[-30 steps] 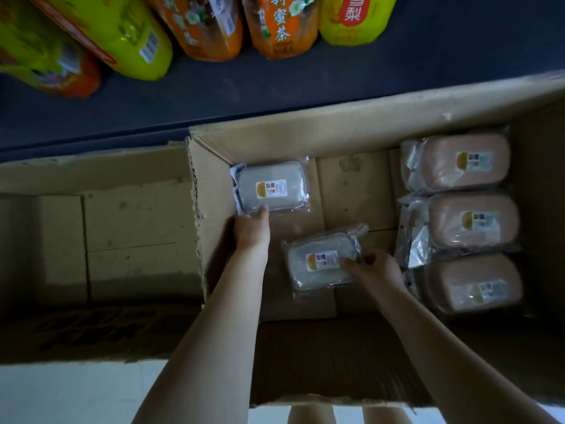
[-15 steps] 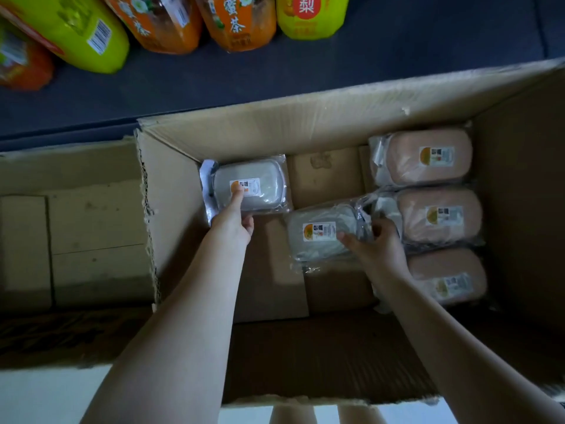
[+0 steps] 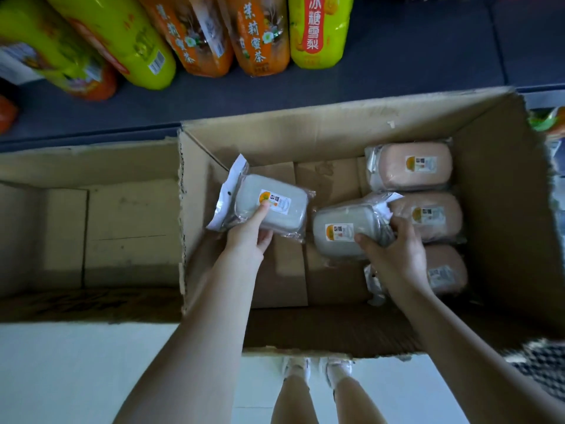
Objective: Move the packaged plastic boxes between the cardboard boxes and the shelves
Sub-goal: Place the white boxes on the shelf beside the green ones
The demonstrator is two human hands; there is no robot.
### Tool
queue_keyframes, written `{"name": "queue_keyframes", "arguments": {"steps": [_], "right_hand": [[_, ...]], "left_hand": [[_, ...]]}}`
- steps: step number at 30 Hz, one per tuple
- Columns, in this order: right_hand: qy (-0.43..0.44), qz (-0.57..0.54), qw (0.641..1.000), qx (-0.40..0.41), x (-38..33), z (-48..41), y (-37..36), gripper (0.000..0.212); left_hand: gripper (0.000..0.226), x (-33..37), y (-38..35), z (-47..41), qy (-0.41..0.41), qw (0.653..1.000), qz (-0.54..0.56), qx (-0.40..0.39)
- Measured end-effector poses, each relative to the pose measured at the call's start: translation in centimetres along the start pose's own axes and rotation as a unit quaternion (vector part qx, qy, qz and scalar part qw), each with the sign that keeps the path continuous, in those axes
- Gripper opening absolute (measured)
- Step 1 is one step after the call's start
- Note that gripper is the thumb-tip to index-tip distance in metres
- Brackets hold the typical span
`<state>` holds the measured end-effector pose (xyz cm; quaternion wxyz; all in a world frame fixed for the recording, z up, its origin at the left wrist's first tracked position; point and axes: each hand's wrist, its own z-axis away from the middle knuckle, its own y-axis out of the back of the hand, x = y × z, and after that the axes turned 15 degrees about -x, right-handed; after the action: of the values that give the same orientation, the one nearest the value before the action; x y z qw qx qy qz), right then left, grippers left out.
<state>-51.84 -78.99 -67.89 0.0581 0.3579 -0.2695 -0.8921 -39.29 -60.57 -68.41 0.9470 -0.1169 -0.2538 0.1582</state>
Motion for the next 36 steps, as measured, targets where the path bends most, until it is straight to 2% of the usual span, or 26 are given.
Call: {"name": "queue_keyframes", "arguments": {"steps": [4, 7, 10, 13, 16, 19, 23, 27, 29, 31, 36], "right_hand": [[0.008, -0.027, 1.0, 0.011, -1.4, 1.7, 1.4, 0.05], [0.003, -0.065, 0.998, 0.02, -3.7, 3.4, 2.8, 0.047], [0.049, -0.092, 0.994, 0.024, -6.9, 6.1, 4.1, 0.045], [0.069, -0.085, 0.994, 0.021, -10.9, 9.2, 5.6, 0.049], [0.095, -0.114, 0.989, 0.007, -15.3, 12.5, 7.3, 0.037], [0.139, -0.139, 0.98, 0.026, -19.9, 17.0, 8.7, 0.024], [0.19, -0.147, 0.969, 0.057, -25.6, 24.0, 10.0, 0.026], [0.236, -0.181, 0.951, 0.087, -30.9, 30.4, 11.4, 0.02], [0.254, -0.197, 0.942, 0.093, -33.6, 32.7, 12.3, 0.021], [0.27, -0.211, 0.934, 0.1, -36.1, 34.6, 13.4, 0.031], [0.32, -0.224, 0.913, 0.119, -41.2, 37.9, 16.4, 0.034]], "left_hand": [[0.055, 0.7, 0.1, 4.4, -0.046, 0.998, -0.029, -0.014], [0.064, 2.2, 0.3, 8.1, -0.082, 0.995, -0.056, -0.018], [0.068, 4.4, 0.5, 12.4, -0.115, 0.991, -0.065, -0.029], [0.061, 7.1, 0.7, 17.3, -0.142, 0.986, -0.059, -0.065], [0.056, 10.2, 1.2, 22.2, -0.152, 0.984, -0.032, -0.087], [0.046, 13.7, 1.7, 27.2, -0.144, 0.984, 0.01, -0.108], [0.033, 18.1, 2.9, 34.5, -0.16, 0.972, 0.03, -0.168], [0.04, 22.7, 4.0, 41.5, -0.207, 0.953, 0.034, -0.219], [0.034, 24.9, 4.2, 44.4, -0.24, 0.941, 0.003, -0.24], [0.024, 26.8, 4.1, 46.9, -0.278, 0.928, -0.022, -0.249], [0.011, 30.6, 2.4, 52.0, -0.36, 0.895, -0.053, -0.257]]}}
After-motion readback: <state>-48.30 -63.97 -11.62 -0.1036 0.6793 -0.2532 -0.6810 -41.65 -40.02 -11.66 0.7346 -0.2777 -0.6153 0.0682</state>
